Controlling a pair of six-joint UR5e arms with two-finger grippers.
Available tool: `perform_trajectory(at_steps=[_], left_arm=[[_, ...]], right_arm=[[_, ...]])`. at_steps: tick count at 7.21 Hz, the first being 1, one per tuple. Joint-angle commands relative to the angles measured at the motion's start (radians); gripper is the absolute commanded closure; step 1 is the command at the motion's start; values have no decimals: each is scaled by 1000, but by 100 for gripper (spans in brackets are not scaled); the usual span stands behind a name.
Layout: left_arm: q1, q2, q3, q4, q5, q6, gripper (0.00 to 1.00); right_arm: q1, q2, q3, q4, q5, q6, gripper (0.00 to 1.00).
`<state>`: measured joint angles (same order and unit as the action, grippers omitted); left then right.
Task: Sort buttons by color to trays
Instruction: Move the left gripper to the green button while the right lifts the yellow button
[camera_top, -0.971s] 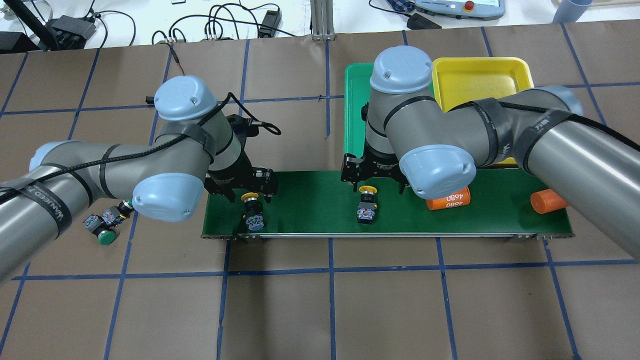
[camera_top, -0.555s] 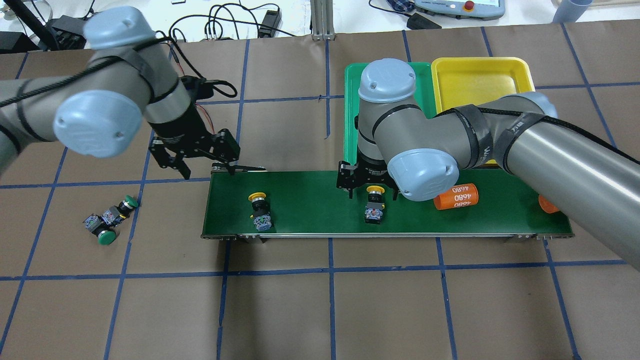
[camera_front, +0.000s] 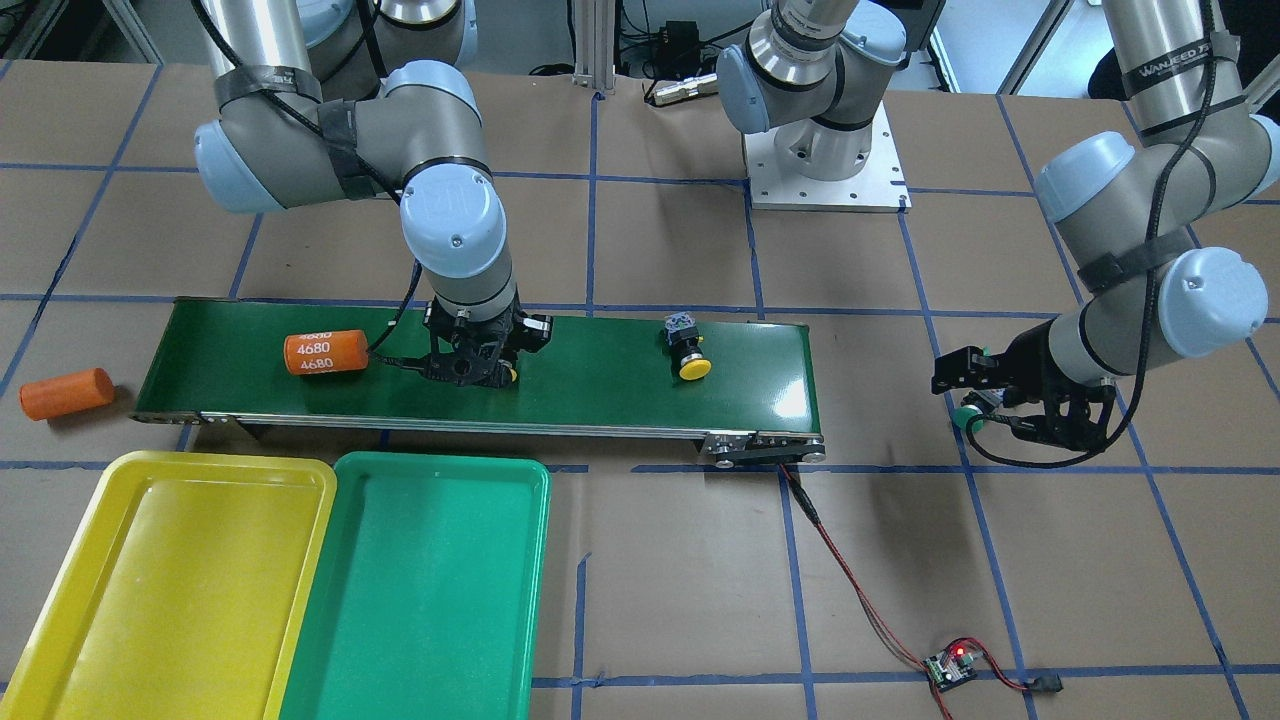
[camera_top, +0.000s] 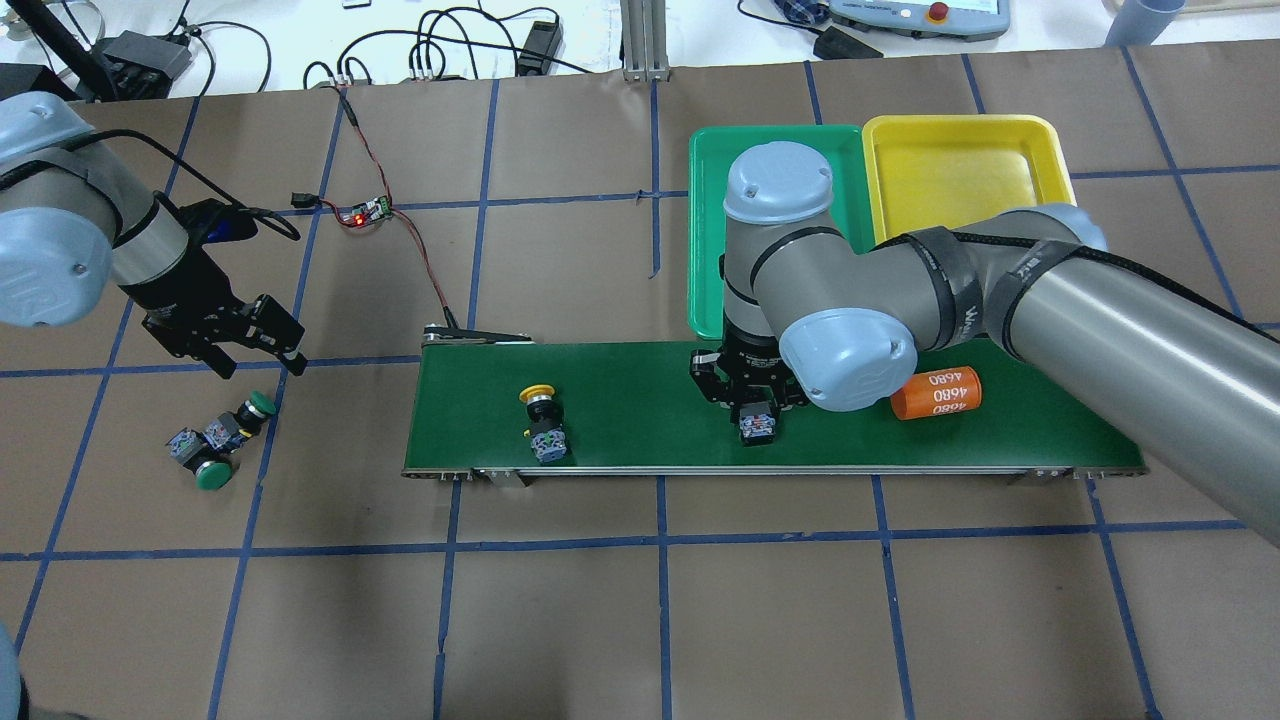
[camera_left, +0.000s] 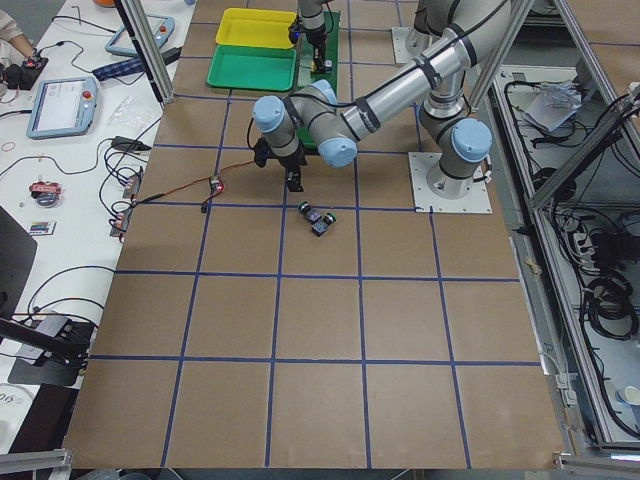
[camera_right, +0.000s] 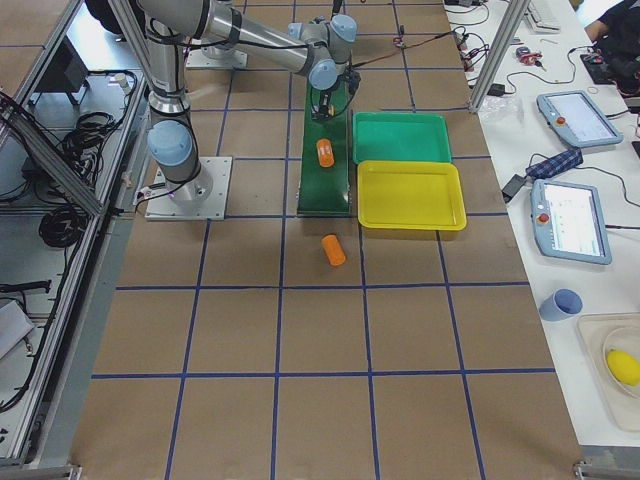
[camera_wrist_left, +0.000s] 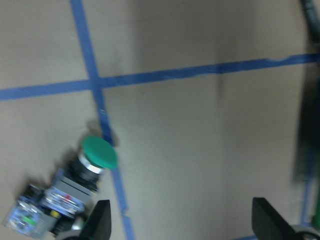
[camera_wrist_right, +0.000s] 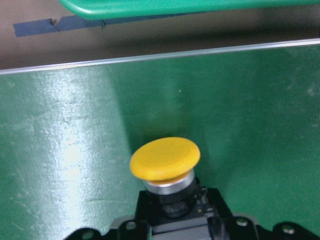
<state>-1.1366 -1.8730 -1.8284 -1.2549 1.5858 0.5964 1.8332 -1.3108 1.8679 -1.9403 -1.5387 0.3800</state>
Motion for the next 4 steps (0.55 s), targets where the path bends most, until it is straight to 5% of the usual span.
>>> perform_trajectory(at_steps=[1, 4], left_arm=[[44, -70, 9, 78, 29, 94, 0], [57, -123, -11, 183, 33, 265, 0]], right_arm=[[-31, -65, -35, 15, -8, 2, 100], [-219, -53, -154, 43, -6, -79, 100]])
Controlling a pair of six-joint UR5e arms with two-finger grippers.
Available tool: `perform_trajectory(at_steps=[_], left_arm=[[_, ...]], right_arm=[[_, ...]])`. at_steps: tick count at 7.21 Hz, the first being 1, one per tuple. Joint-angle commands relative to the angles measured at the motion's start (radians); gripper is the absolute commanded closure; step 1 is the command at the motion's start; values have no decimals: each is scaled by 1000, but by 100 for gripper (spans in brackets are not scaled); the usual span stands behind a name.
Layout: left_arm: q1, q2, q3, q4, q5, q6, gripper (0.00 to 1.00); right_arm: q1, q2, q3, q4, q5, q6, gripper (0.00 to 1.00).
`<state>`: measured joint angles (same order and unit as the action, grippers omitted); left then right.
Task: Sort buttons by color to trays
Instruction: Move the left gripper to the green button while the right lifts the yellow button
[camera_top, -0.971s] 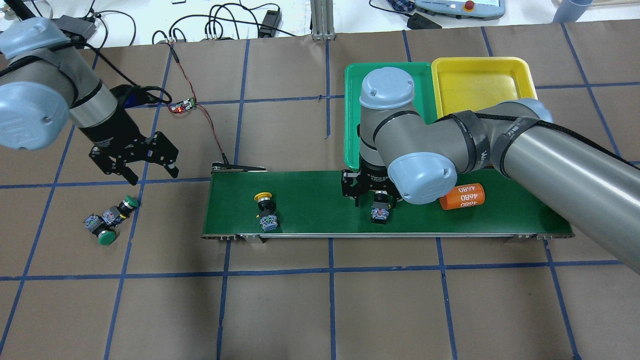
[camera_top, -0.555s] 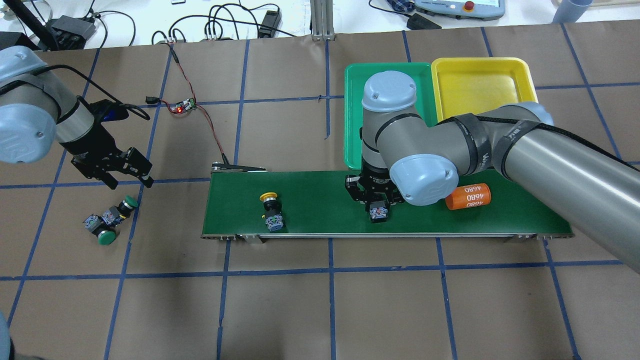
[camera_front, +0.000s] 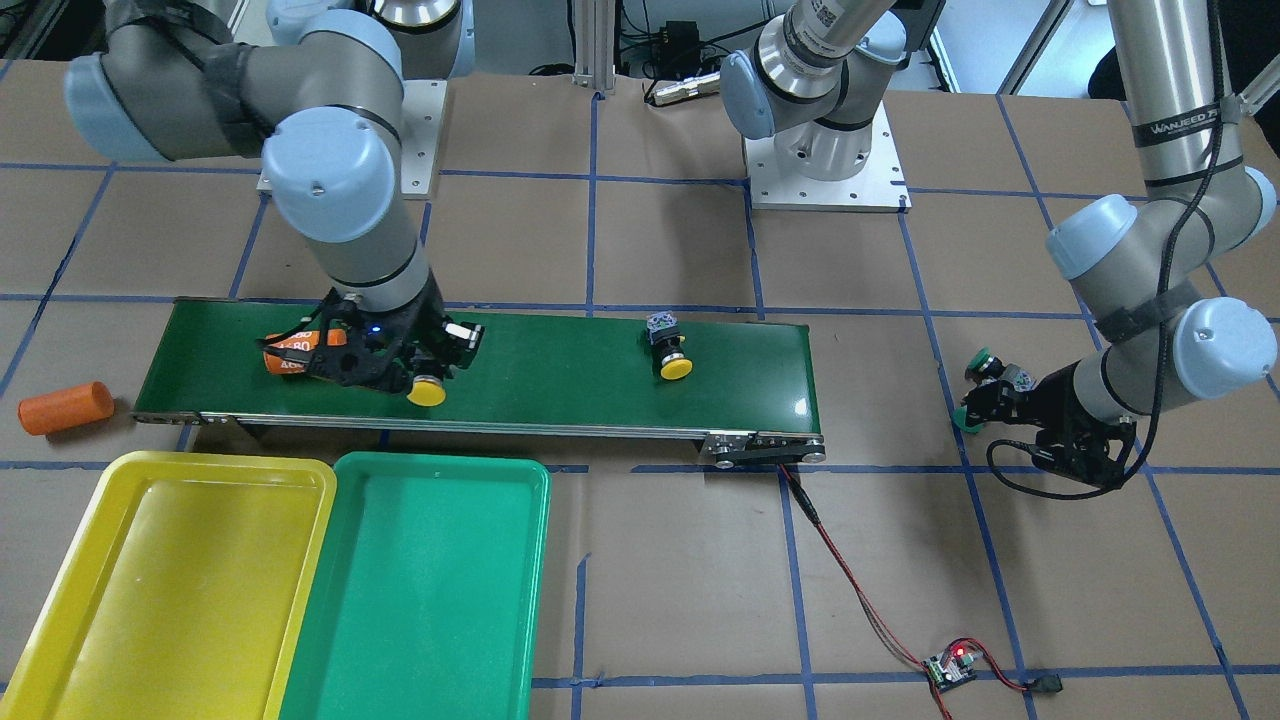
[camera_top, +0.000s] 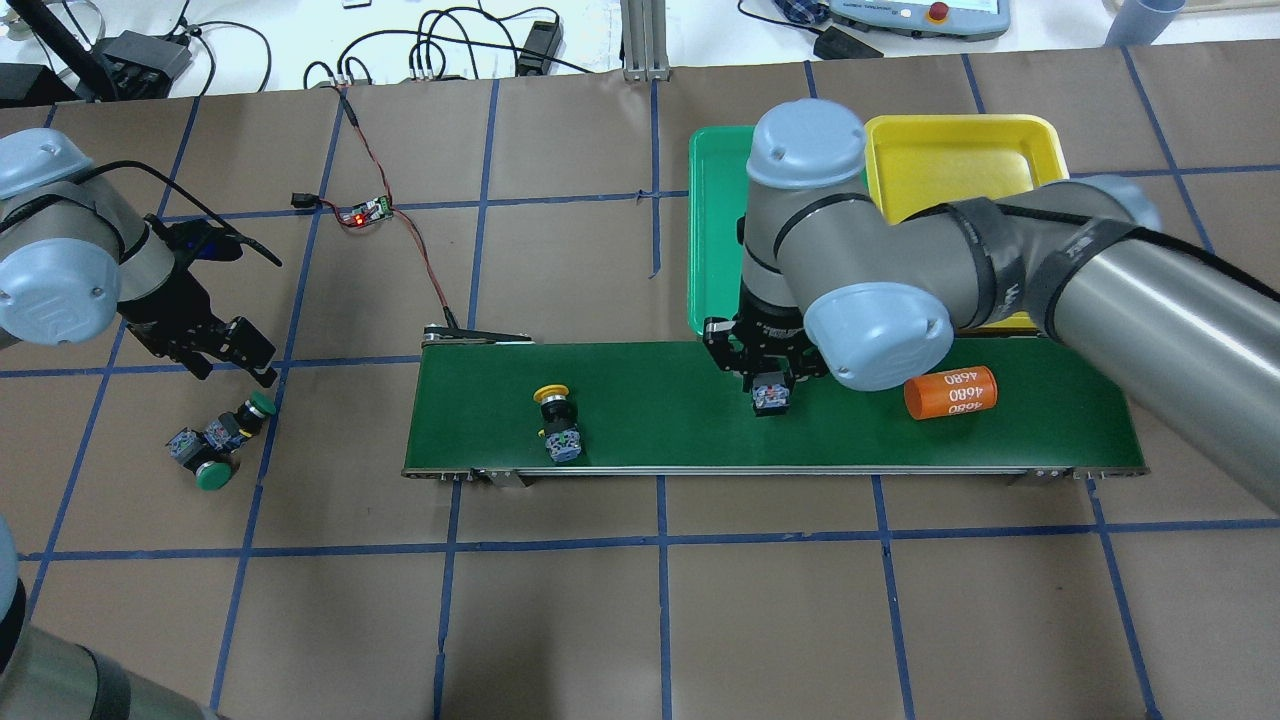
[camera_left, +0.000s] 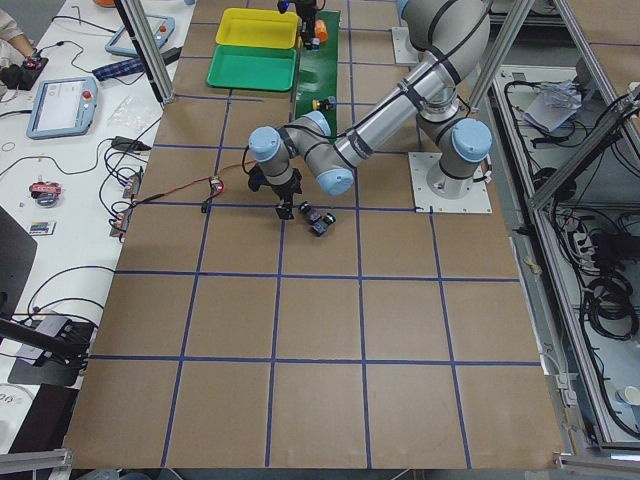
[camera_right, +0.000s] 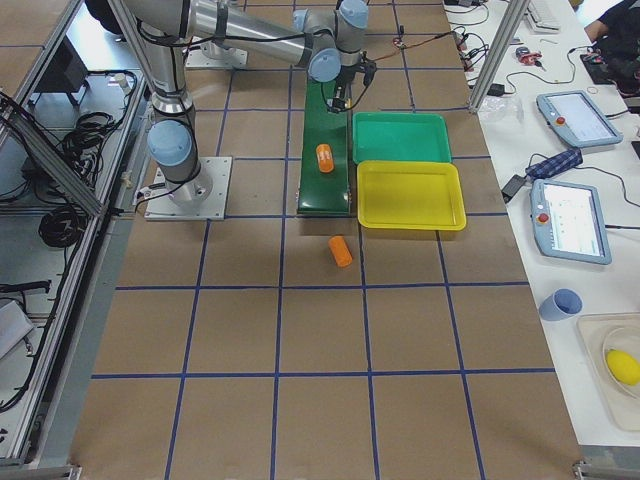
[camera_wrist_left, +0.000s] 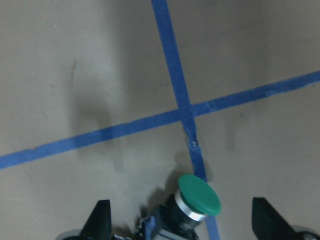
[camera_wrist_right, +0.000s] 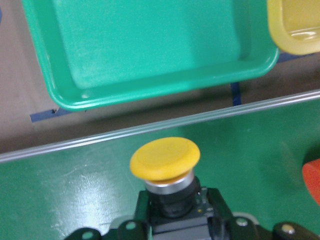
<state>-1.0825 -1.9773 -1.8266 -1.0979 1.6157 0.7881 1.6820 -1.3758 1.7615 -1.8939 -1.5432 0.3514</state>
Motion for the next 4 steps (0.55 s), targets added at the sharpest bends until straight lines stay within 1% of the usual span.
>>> perform_trajectory(at_steps=[1, 2, 3, 4], left_arm=[[-3, -8, -60, 26, 6, 79, 0], [-2, 8, -118, 29, 4, 85, 0], [0, 6, -137, 51, 4, 89, 0], [0, 9, -140, 62, 7, 89, 0]], right_arm=[[-106, 58, -80, -13, -3, -166, 100], [-149, 110, -117, -57, -2, -195, 100], [-172, 177, -132, -162, -14, -234, 100], [-189, 232, -139, -235, -67, -326, 100]])
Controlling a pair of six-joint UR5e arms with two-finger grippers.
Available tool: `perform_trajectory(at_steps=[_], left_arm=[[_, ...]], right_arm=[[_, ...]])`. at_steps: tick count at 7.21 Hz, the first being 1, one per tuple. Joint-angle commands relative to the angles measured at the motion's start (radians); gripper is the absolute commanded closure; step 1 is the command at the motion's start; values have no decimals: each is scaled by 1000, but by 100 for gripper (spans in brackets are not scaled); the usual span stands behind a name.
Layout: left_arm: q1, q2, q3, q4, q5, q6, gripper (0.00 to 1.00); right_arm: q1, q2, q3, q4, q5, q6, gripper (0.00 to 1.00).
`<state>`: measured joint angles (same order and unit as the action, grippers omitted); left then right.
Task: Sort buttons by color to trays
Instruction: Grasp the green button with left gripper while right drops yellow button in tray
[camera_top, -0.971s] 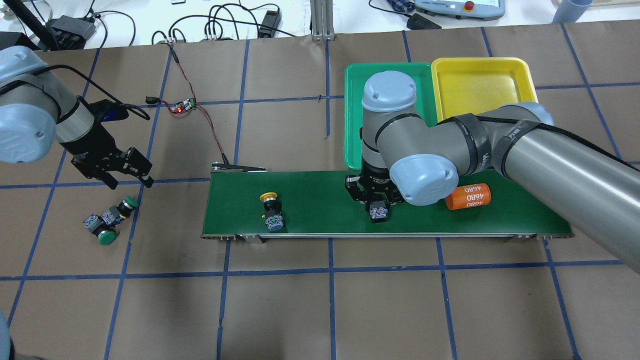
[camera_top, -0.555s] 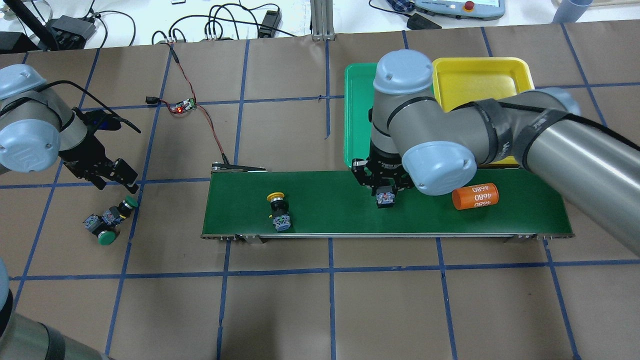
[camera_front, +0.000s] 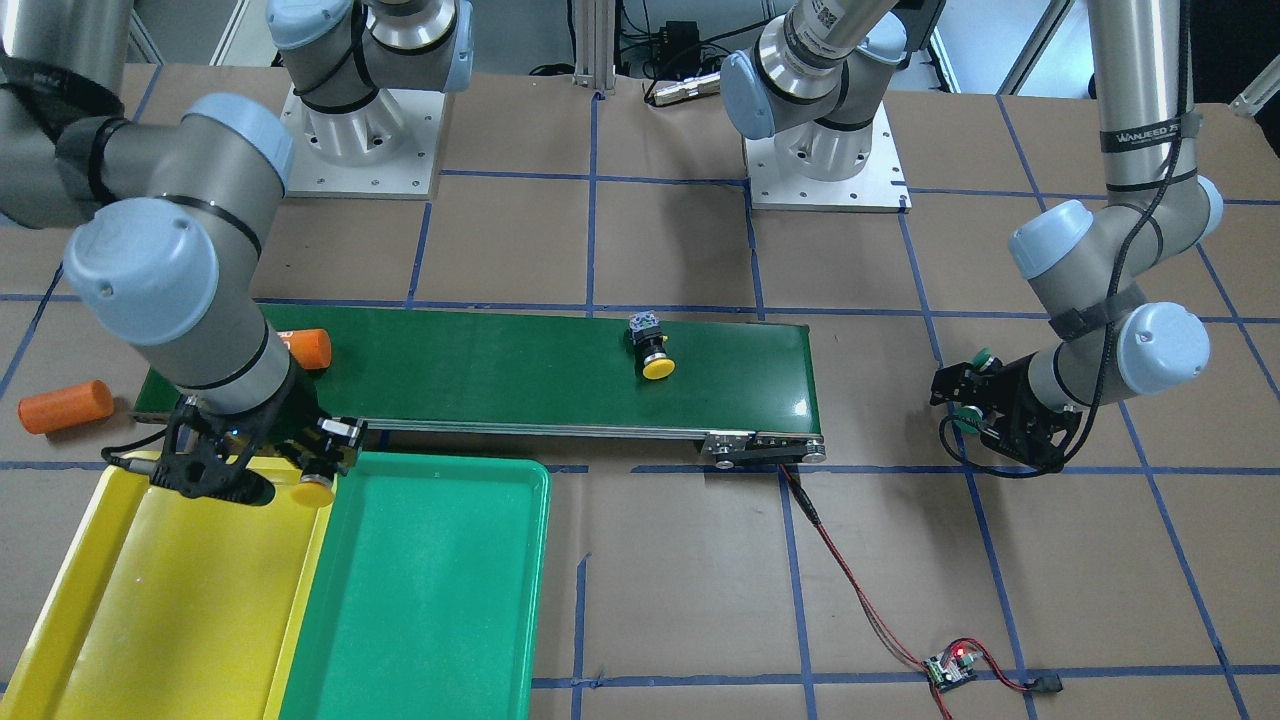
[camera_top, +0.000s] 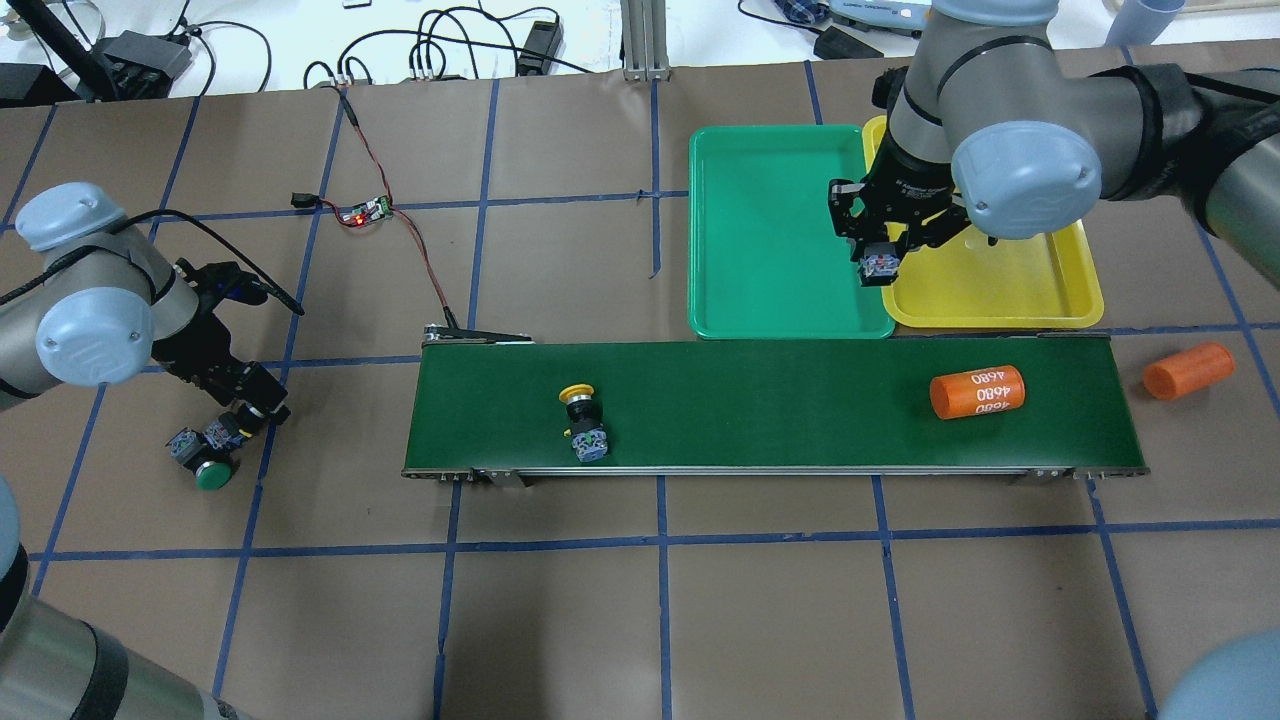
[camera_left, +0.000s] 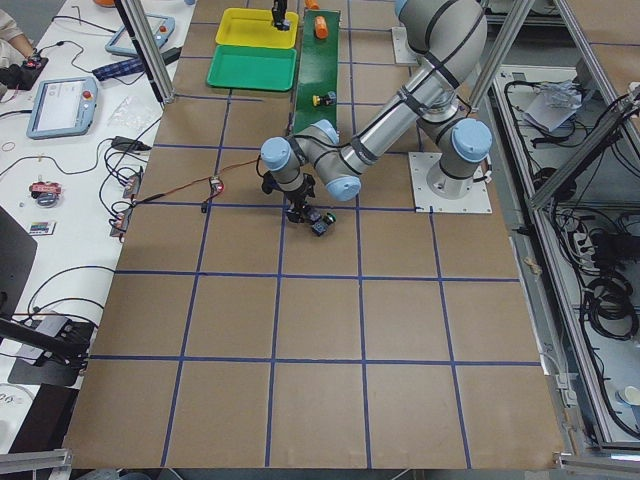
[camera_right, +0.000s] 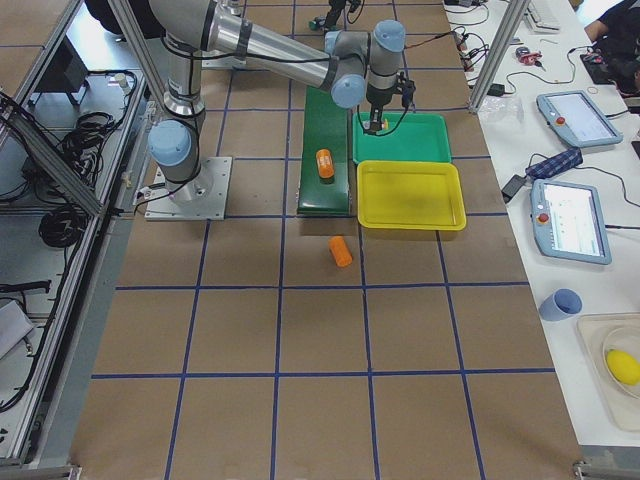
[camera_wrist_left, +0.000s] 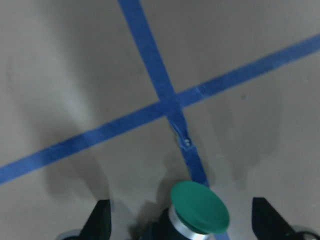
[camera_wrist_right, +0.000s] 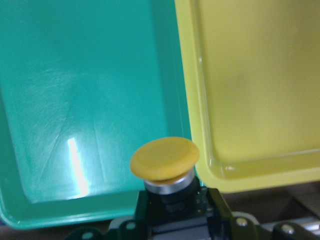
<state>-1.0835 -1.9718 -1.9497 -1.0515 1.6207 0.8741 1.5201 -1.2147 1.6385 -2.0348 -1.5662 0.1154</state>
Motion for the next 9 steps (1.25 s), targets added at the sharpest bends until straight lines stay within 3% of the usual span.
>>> perform_trajectory(at_steps=[1, 3, 6, 7, 8, 9], left_arm=[[1, 7, -18, 16, 4, 3, 0], [-1, 27, -24, 15, 42, 17, 7], [-3, 74, -84, 76, 80, 74, 7], [-3, 74, -84, 87, 80, 92, 23], [-4, 74, -84, 91, 80, 101, 52], [-4, 74, -86, 93, 80, 91, 100]], right_arm=[[-59, 99, -17, -140, -48, -139, 100], [-122, 130, -17, -180, -48, -239, 100], [-144, 182, -16, -214, -49, -231, 97], [-149, 182, -16, -214, -49, -226, 91], [-150, 182, -16, -214, -49, -224, 88], [-150, 184, -16, -222, -41, -224, 15]])
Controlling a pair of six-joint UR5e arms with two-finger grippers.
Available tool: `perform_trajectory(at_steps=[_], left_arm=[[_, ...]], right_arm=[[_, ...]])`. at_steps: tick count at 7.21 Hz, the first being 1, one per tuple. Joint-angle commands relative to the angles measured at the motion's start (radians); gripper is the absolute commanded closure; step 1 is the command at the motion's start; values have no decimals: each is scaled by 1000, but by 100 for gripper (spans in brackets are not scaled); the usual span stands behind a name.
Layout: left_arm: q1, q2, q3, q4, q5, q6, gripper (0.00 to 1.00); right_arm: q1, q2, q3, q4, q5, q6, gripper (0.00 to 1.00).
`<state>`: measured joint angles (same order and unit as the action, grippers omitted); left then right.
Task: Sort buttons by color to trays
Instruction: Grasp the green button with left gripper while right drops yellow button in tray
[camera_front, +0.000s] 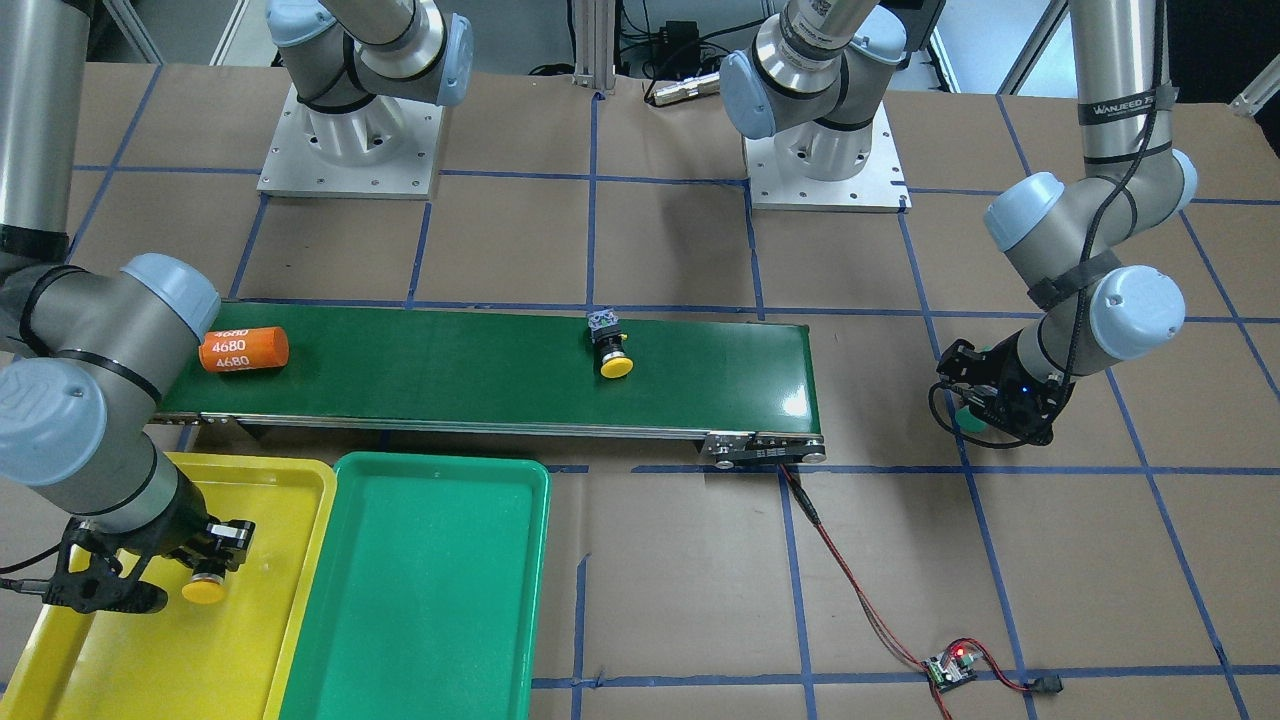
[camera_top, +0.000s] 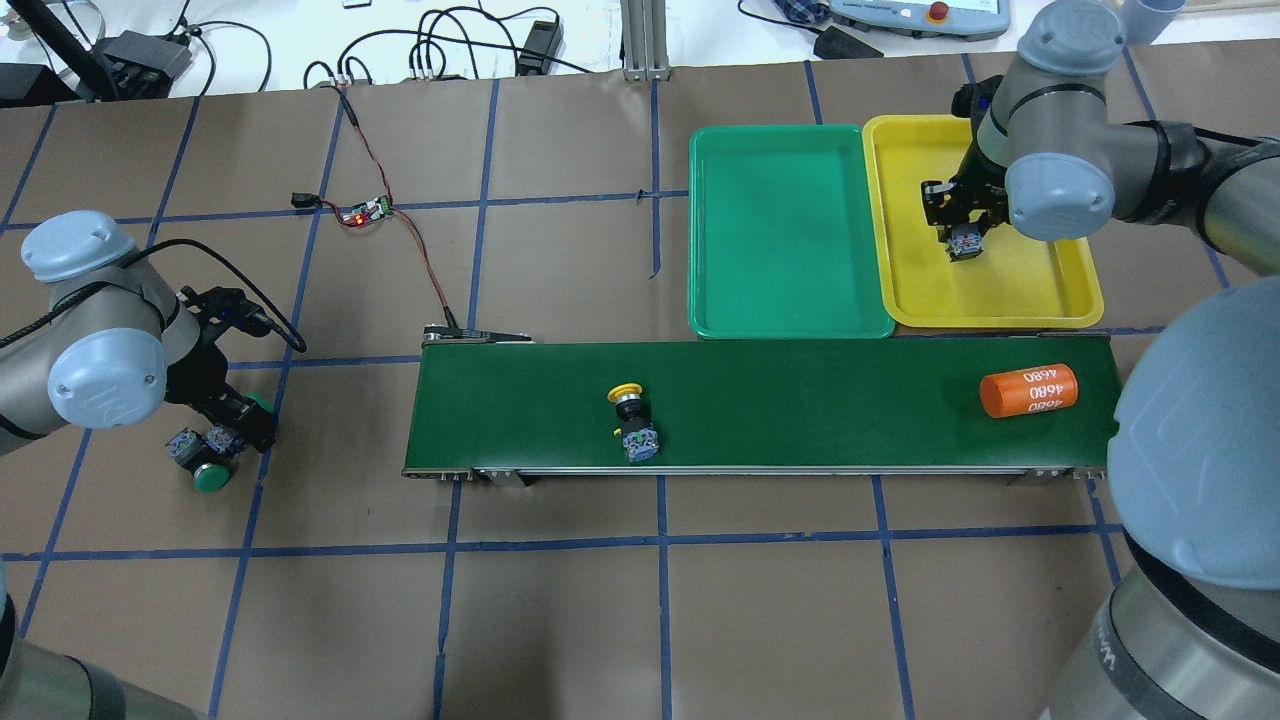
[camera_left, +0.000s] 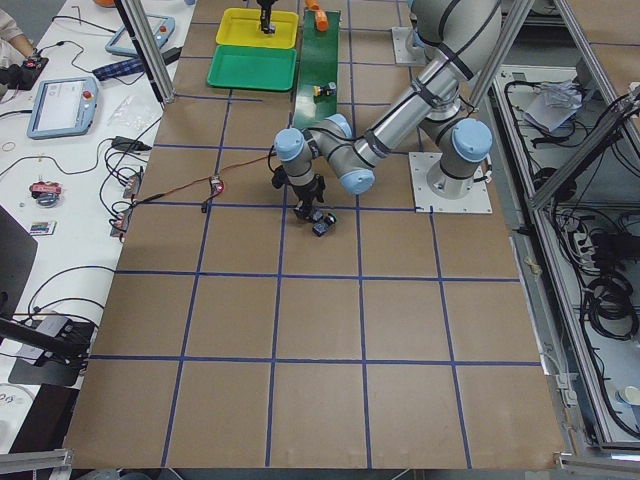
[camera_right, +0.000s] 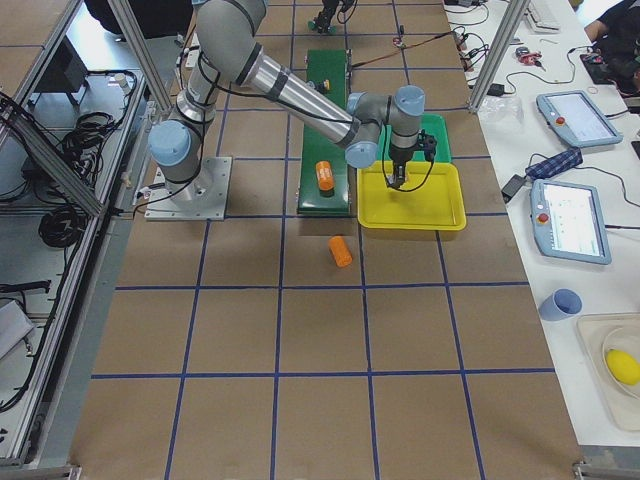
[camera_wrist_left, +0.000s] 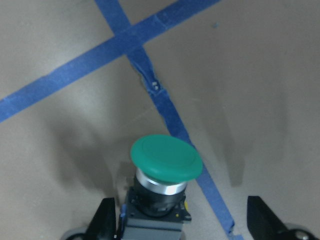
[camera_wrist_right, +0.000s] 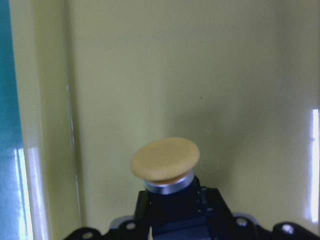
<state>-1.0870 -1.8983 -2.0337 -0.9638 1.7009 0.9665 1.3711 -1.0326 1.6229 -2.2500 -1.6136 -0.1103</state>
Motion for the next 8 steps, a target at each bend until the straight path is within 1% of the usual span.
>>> perform_trajectory(at_steps=[1, 2, 3, 4, 5, 6, 7, 8], left_arm=[[-2, 2, 0, 14, -1, -2, 100], [-5, 22, 16, 16, 2, -2, 100], [-16, 69, 20, -16, 0, -23, 100], [-42, 129, 23, -85, -27, -131, 100], [-80, 202, 14, -137, -109, -302, 100], [-134, 264, 13, -215, -165, -526, 100], [-225, 312, 13, -255, -179, -661, 100], [-343, 336, 10, -260, -184, -847, 100]], right_arm=[[-3, -3, 0, -17, 6, 1, 0], [-1, -9, 0, -10, 7, 1, 0], [2, -26, 0, -7, 8, 1, 0], [6, -70, 12, 13, 8, 1, 0], [8, -125, 15, 100, 9, 0, 0], [8, -179, 17, 175, 9, 0, 0], [10, -252, 17, 276, 11, 0, 0], [11, -335, 26, 382, 12, -2, 0]])
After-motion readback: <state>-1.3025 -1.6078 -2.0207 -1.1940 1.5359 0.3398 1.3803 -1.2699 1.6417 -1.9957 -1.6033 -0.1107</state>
